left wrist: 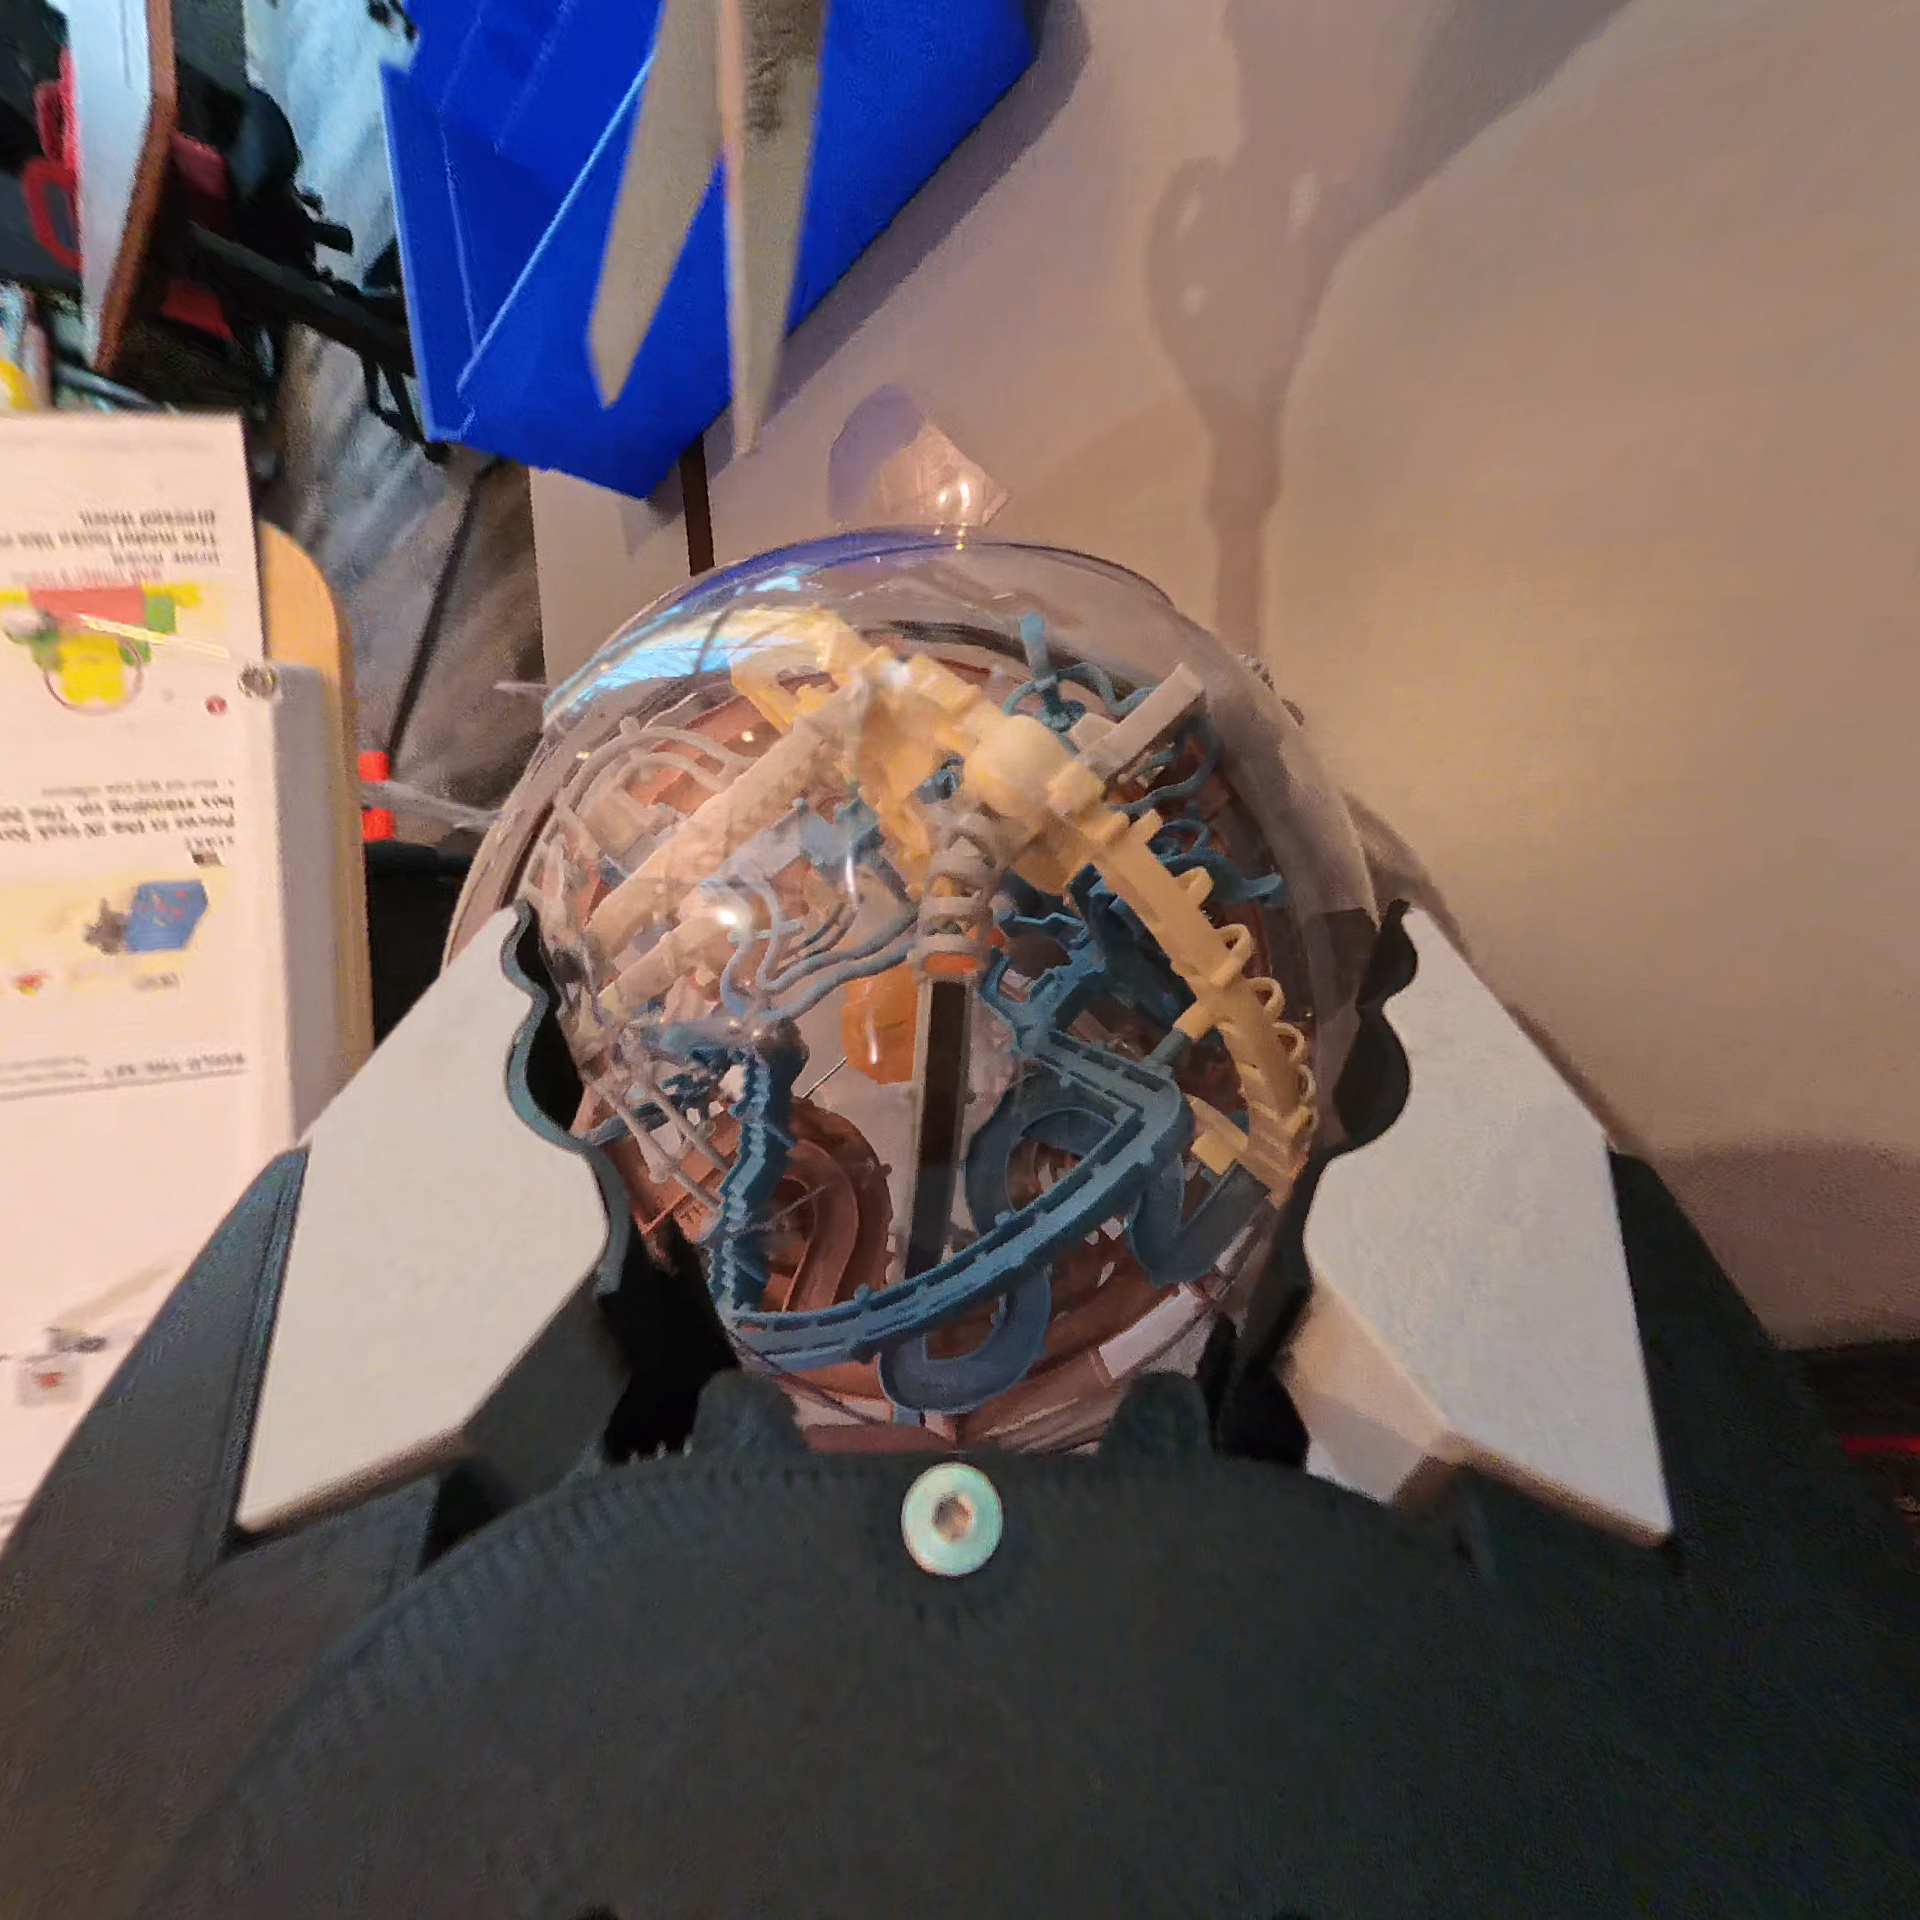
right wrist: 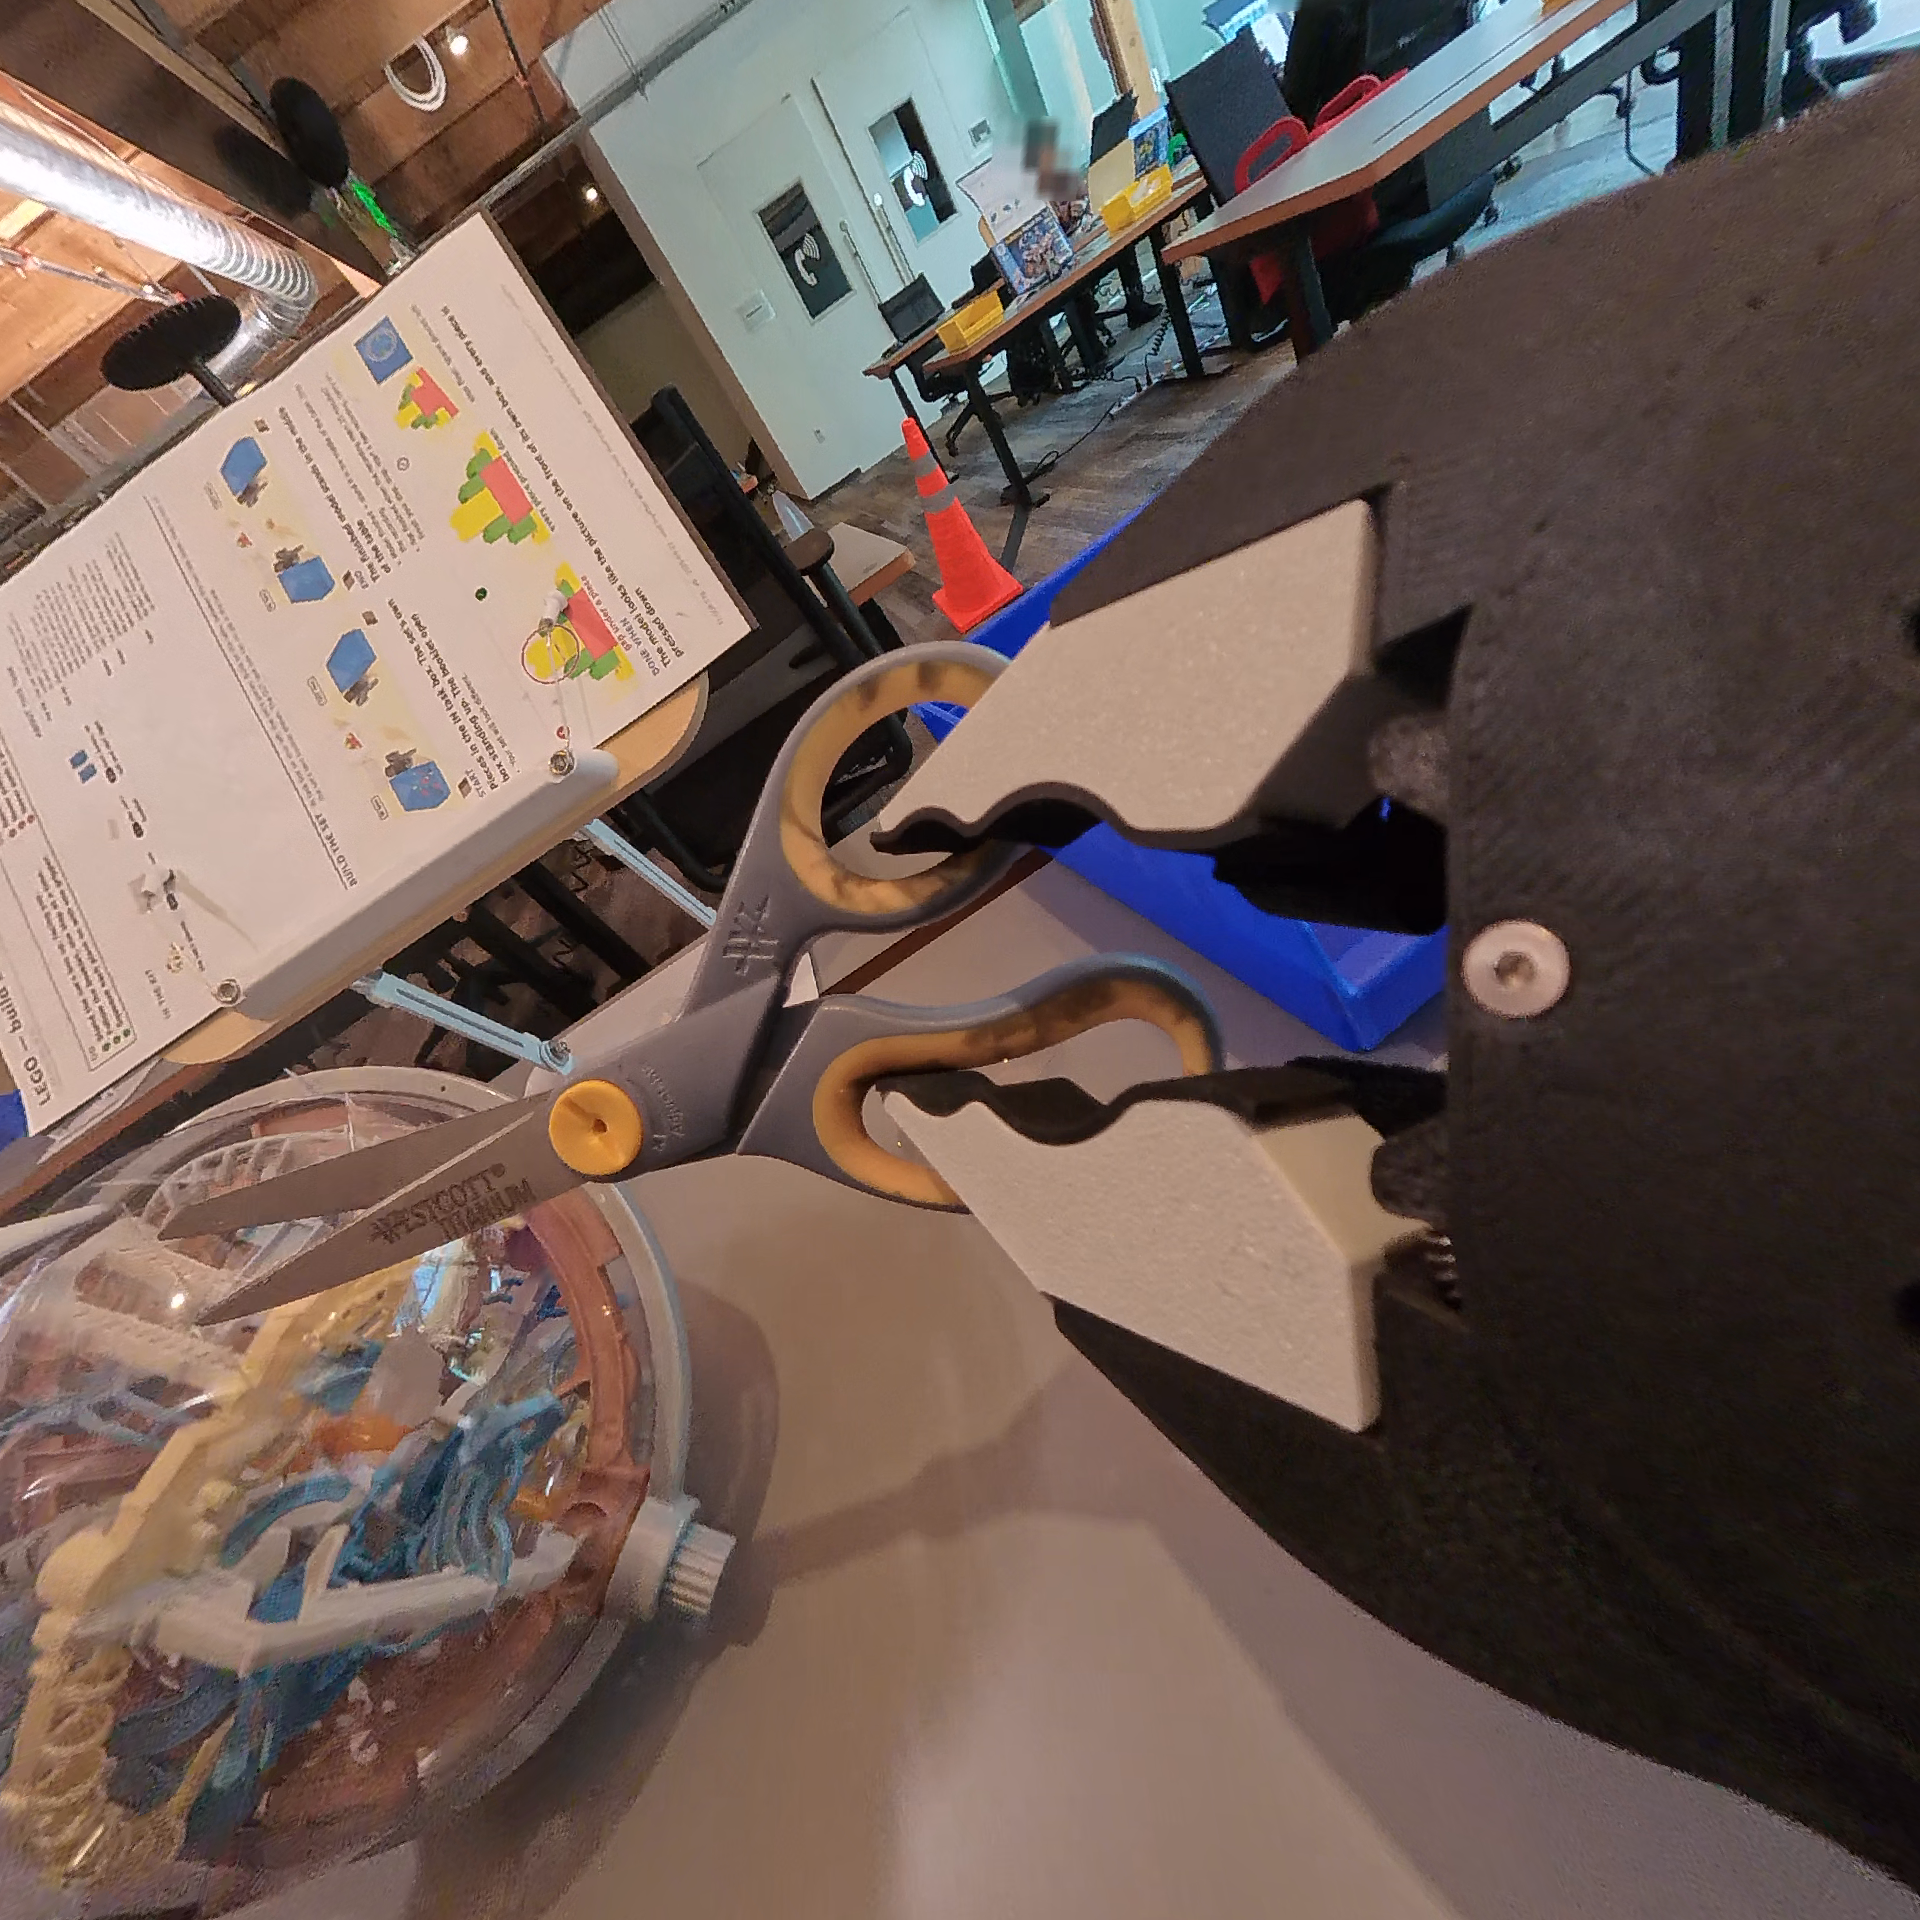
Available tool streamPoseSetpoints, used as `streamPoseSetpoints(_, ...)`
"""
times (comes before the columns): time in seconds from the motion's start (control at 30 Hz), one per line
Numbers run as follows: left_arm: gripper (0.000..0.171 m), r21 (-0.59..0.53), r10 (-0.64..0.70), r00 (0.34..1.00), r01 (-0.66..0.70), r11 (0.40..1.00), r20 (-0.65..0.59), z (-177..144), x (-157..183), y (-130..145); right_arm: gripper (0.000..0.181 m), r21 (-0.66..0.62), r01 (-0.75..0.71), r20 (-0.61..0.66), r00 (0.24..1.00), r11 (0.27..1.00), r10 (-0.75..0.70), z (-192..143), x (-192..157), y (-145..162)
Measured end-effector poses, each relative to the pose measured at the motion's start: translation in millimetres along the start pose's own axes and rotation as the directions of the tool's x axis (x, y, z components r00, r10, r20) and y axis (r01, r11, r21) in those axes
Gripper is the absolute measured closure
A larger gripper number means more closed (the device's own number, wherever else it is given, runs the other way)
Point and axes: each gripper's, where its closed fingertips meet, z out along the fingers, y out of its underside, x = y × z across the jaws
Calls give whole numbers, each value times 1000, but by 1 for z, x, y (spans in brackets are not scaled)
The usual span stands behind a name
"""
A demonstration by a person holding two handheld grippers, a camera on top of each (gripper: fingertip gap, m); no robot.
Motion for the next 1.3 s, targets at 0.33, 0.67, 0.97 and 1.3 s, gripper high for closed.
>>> streamPoseSetpoints(0.33,28,-10,263,961,-263,965,87,-9,27,-4,142,-17,25,-15,1000,1000,-25,-13,16,0)
streamPoseSetpoints(0.67,33,-40,358,925,-356,934,127,-14,33,1,142,-54,124,19,992,991,-123,-16,17,-11)
streamPoseSetpoints(0.97,37,-121,499,863,-489,864,78,-28,17,43,142,-24,202,177,965,979,-194,-10,12,-38)
streamPoseSetpoints(1.3,40,-201,670,742,-651,732,33,-26,3,51,142,-1,282,276,922,960,-270,3,12,-64)
